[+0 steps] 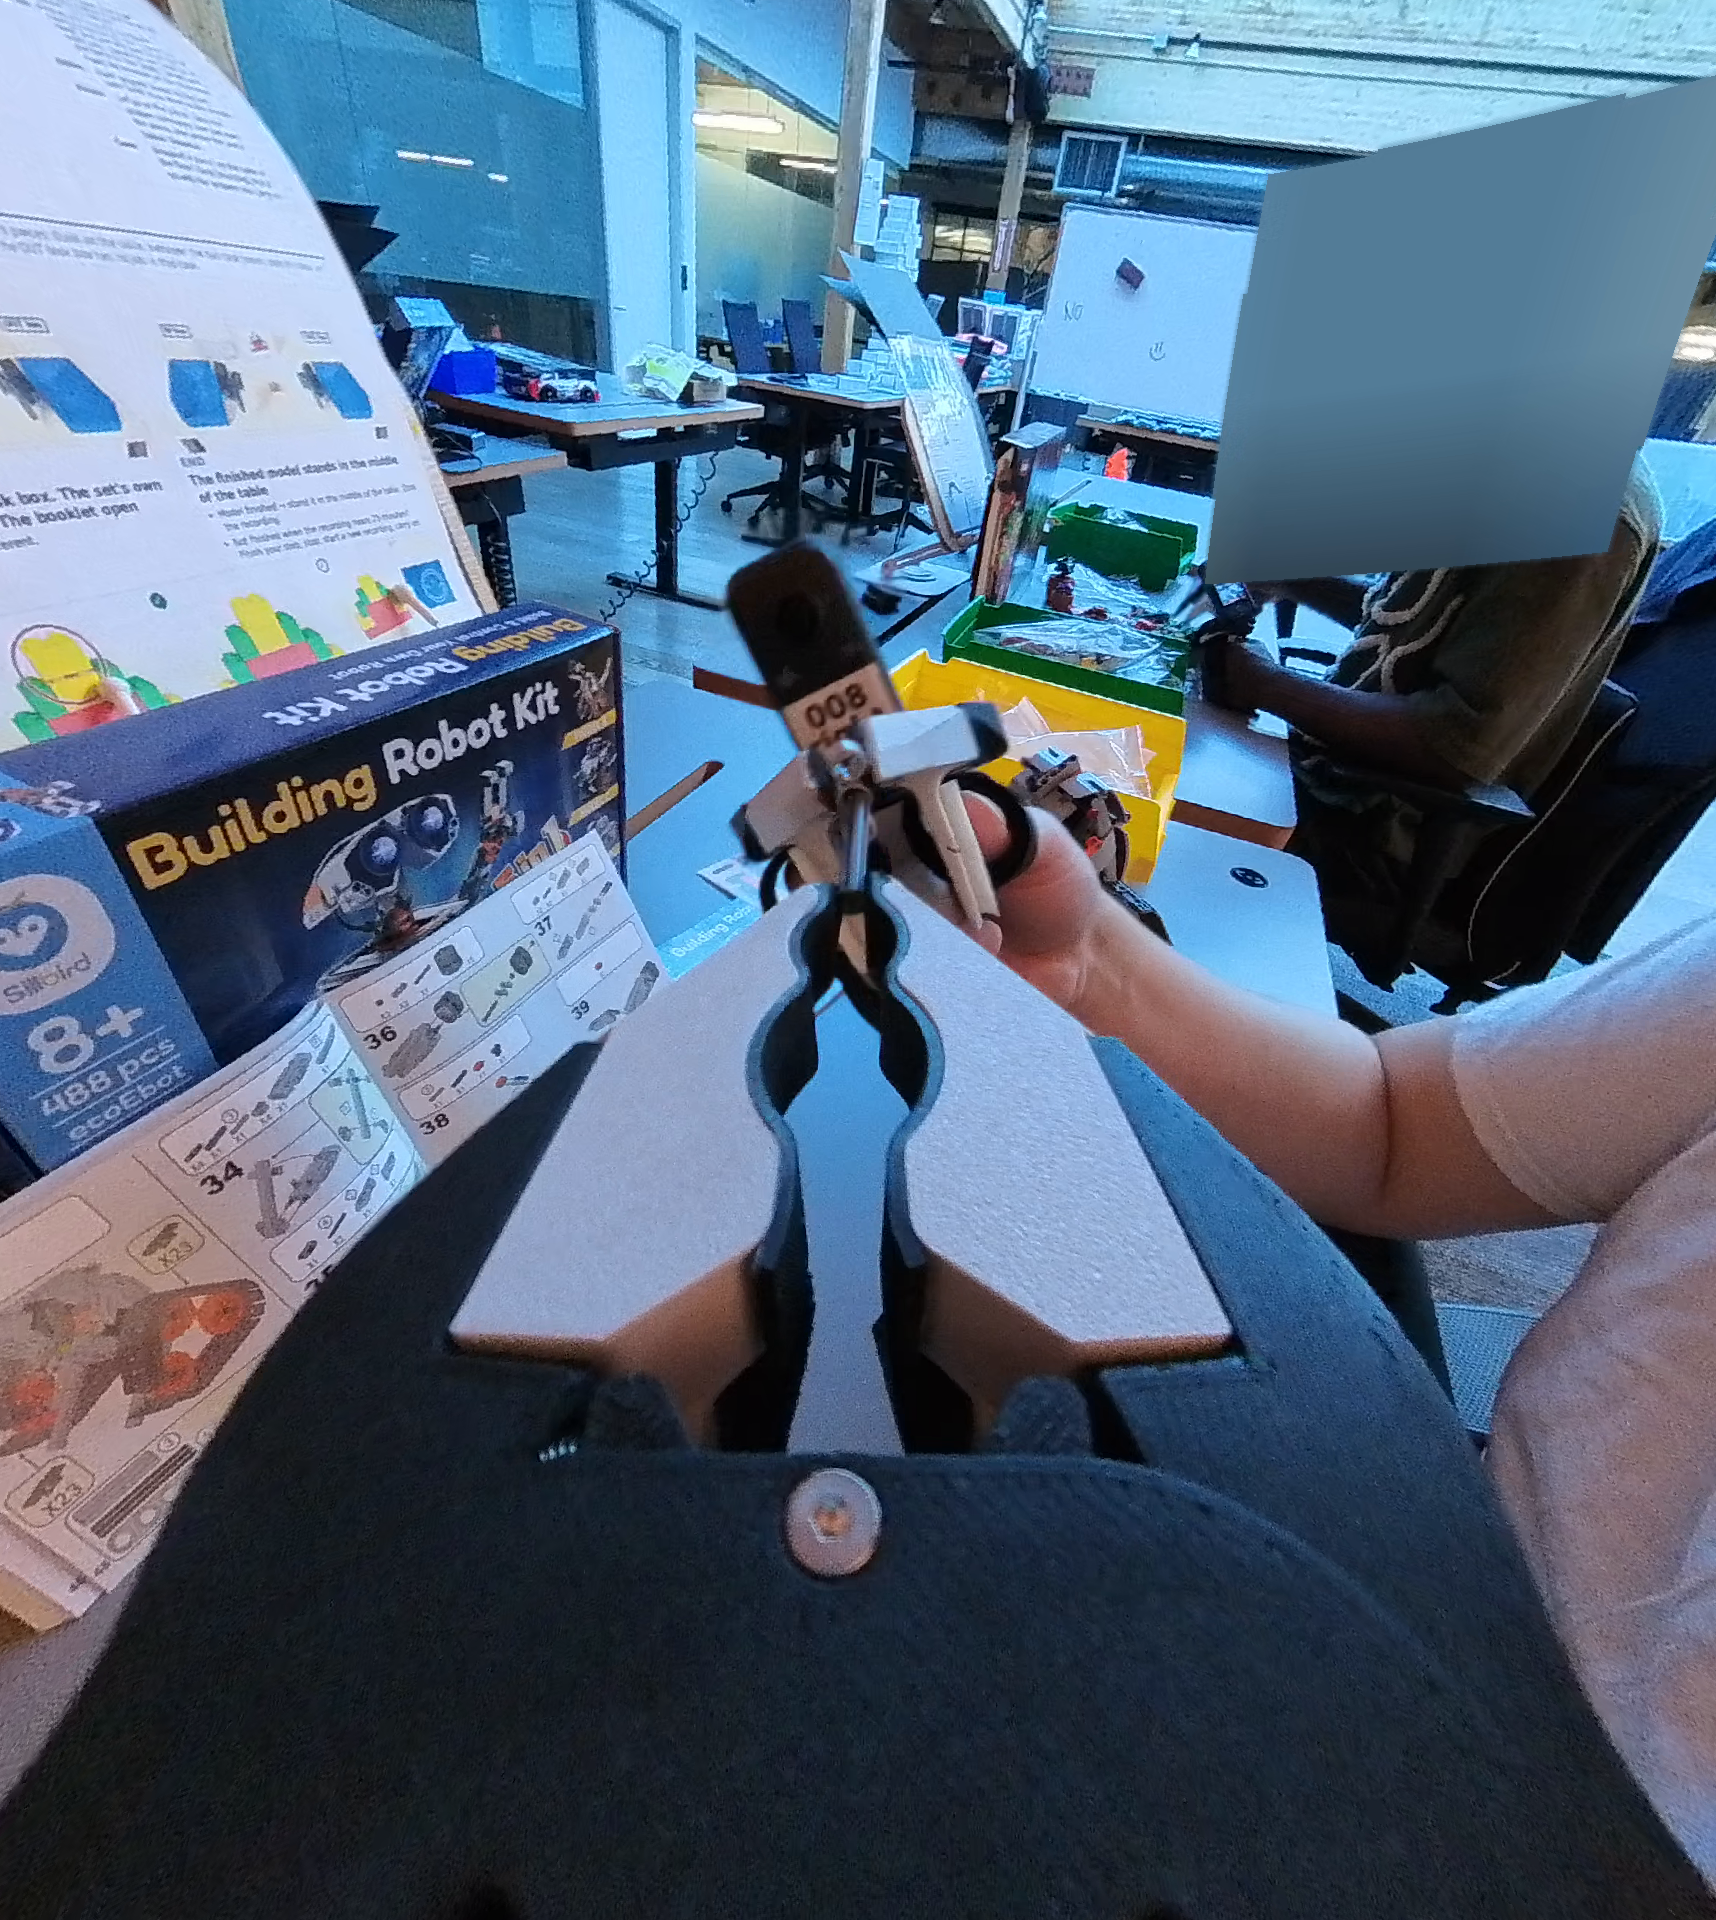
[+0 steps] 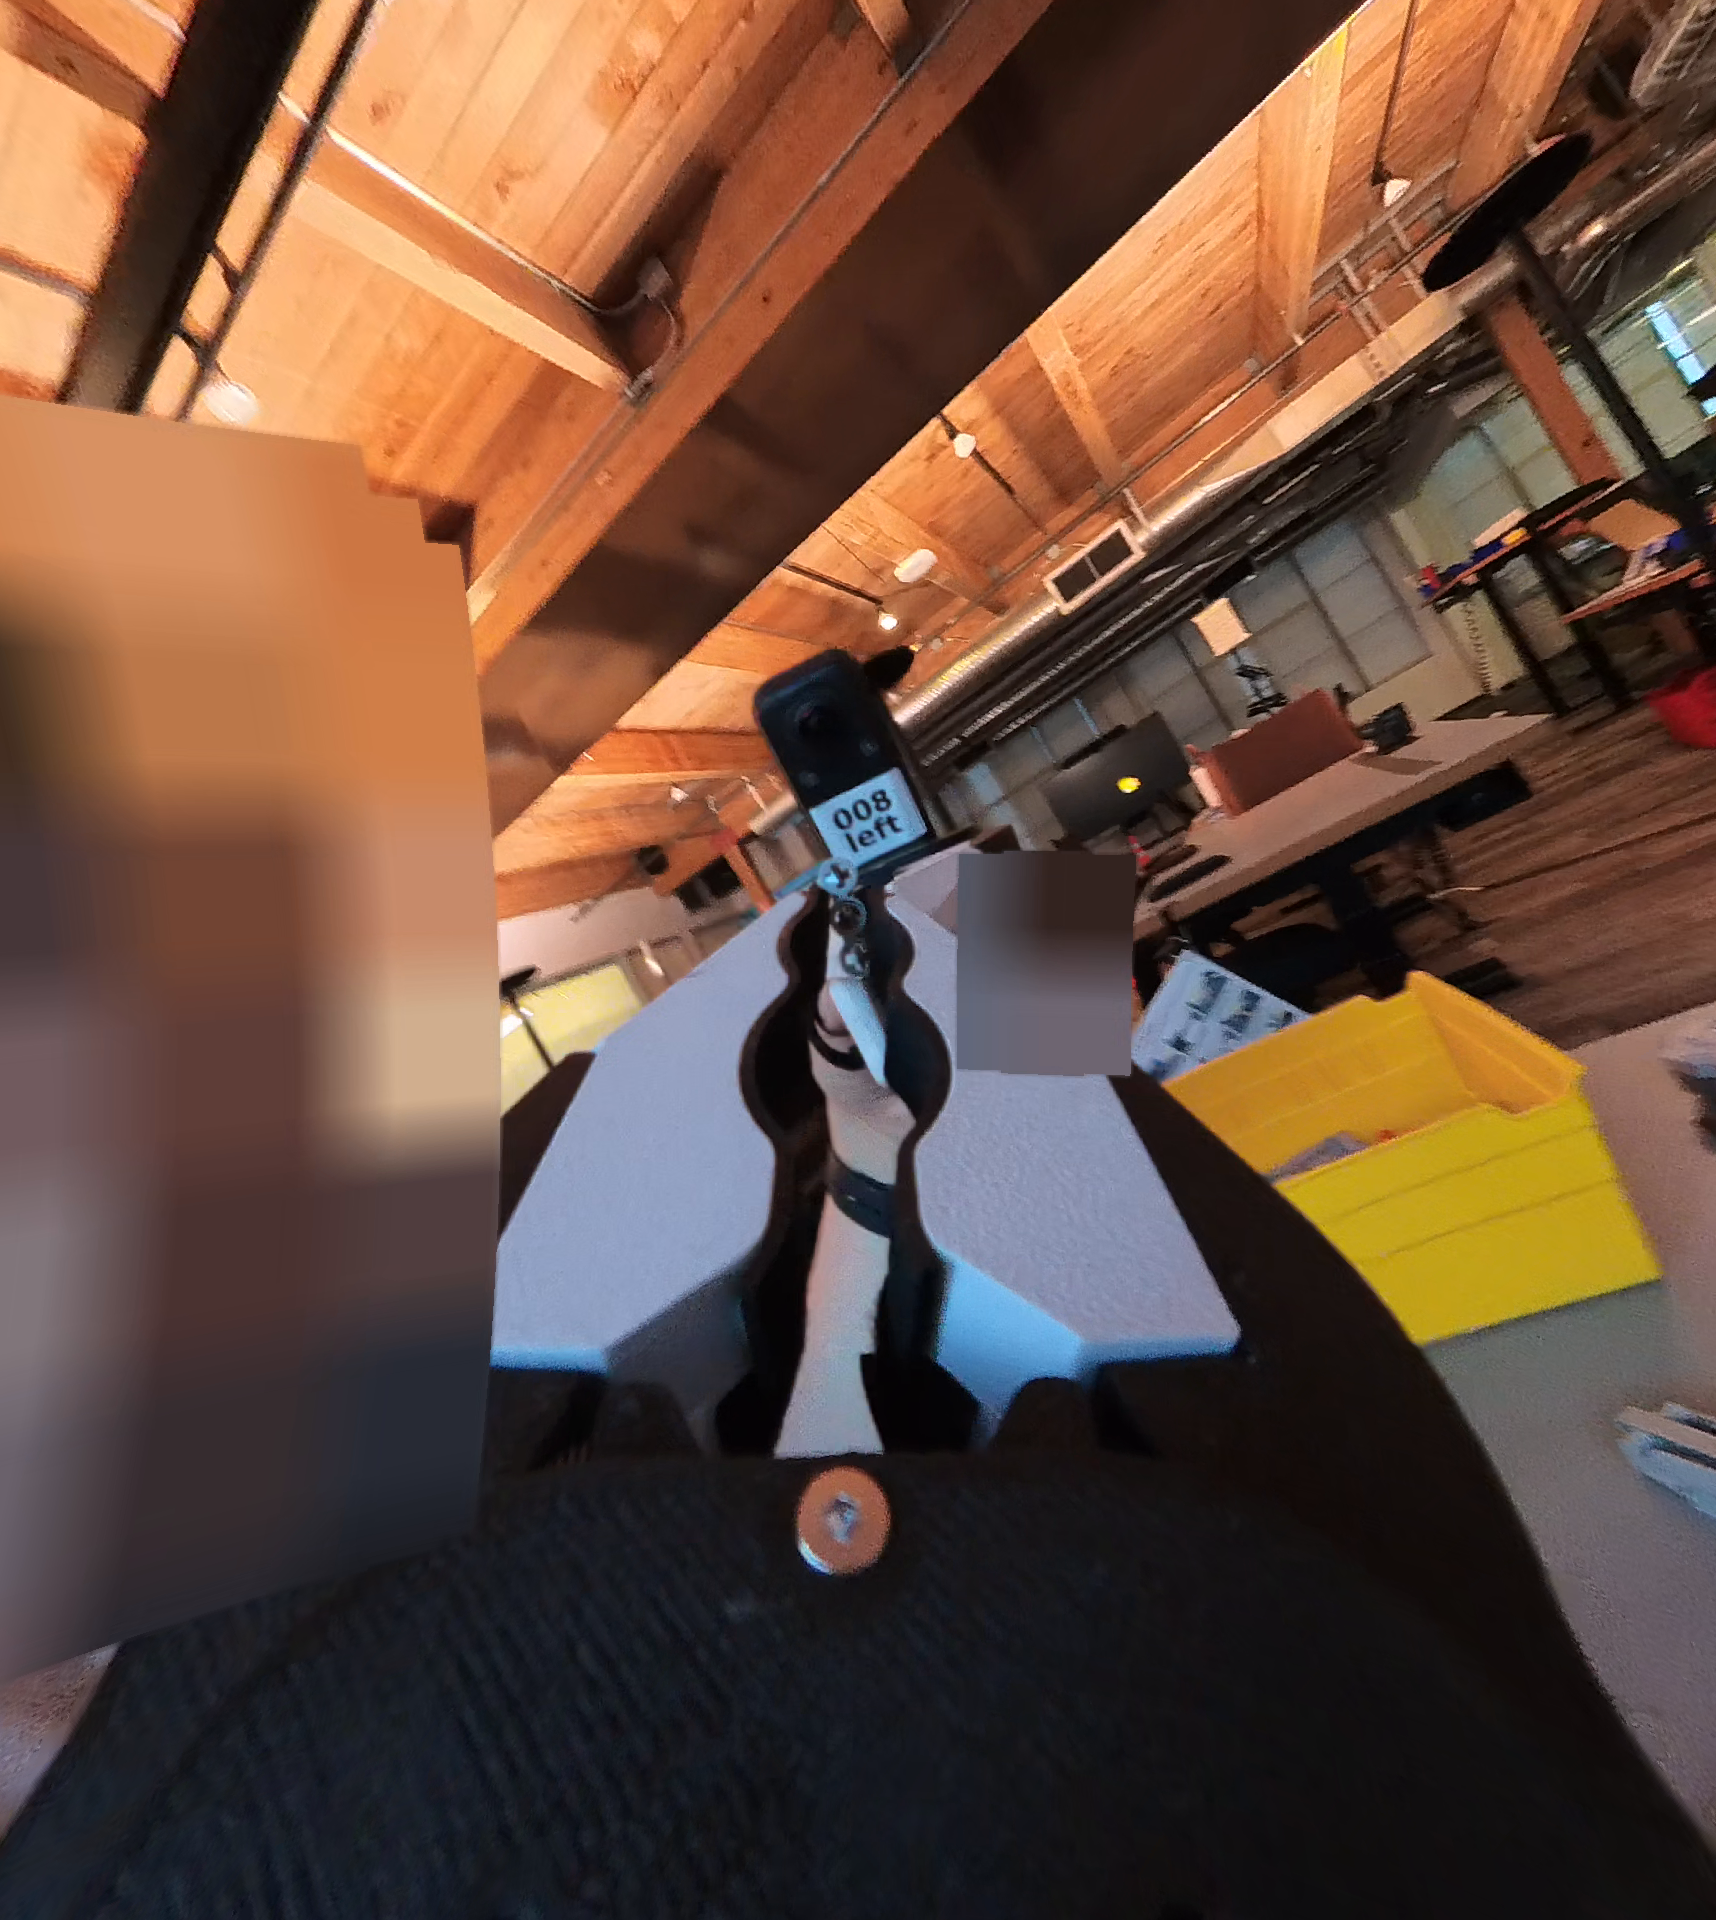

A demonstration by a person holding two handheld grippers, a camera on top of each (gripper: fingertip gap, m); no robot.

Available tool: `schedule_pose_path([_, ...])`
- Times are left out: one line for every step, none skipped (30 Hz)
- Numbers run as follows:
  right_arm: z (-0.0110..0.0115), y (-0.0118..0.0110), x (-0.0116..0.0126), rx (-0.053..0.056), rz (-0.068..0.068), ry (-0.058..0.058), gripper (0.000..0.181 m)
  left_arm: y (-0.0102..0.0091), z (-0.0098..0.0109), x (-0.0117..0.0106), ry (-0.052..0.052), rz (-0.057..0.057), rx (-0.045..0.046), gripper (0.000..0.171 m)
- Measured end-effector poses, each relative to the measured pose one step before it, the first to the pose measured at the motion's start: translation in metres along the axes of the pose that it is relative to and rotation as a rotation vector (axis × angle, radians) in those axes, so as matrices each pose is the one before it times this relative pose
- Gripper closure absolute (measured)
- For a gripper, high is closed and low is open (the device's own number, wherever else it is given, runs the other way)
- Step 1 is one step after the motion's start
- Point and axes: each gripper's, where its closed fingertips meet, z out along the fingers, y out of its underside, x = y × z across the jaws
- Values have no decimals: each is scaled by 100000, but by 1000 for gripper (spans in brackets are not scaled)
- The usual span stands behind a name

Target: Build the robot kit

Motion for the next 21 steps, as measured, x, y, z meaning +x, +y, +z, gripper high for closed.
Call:
schedule_pose_path([25,182,148,-2635,-3731,3268,176,101,70,-202,-819,-587,-394,170])
schedule_pose_path([-24,40,89,-1753,-4188,3159,175,34,76,-89,17,-1033,60,170])
schedule_pose_path([-29,6,-24,-1460,-3422,2184,176,4,85,40,797,-984,210,170])
schedule_pose_path([15,173,100,-2421,-2305,2650,176,0,113,-5,440,-667,173,170])
schedule_pose_path([21,233,244,-2609,-2671,3457,176,41,132,-97,-319,-425,42,170])
schedule_pose_path([42,116,99,-1580,-3201,2647,175,59,160,-87,-209,-302,-32,170])
schedule_pose_path([77,74,-31,-1460,-2493,1907,176,59,172,10,666,-857,176,170])
schedule_pose_path([128,69,-154,-1520,-2029,1265,176,30,180,102,1848,-1647,577,170])
schedule_pose_path([164,79,-317,-1673,-2566,709,175,-41,182,270,3641,-2191,1319,170])
schedule_pose_path([123,-15,-259,-1446,-2992,1409,172,-77,146,360,4936,-2631,1767,170])
schedule_pose_path([34,-165,-107,-661,-3114,2543,166,-136,83,325,5431,-3323,2330,170])
schedule_pose_path([-98,-267,-111,-82,-2979,2160,163,-216,-26,246,5555,-3937,3009,170])
schedule_pose_path([-184,-373,-105,637,-2347,1622,164,-238,-110,273,6188,-4125,3196,170])
schedule_pose_path([-242,-358,54,588,-2136,2250,163,-229,-164,234,6165,-4259,3118,170])
schedule_pose_path([-263,-305,60,423,-2198,1863,163,-115,-194,-26,4724,-4022,2447,170])
schedule_pose_path([-258,-261,42,319,-2053,1209,163,-87,-204,-74,4261,-3172,2245,170])
schedule_pose_path([-198,-82,85,-639,-1957,1220,164,-121,-202,-162,3357,-2646,2448,170])
schedule_pose_path([-136,93,137,-1508,-1714,1334,164,-56,-165,-301,1904,-2527,1779,170])
schedule_pose_path([-63,187,138,-1833,-1236,1185,164,24,-97,-335,971,-2151,931,170])
schedule_pose_path([17,262,89,-1946,-1003,780,164,118,-21,-262,365,-1046,34,170])
schedule_pose_path([69,312,92,-2116,-526,647,164,176,56,-188,-77,27,-666,170])
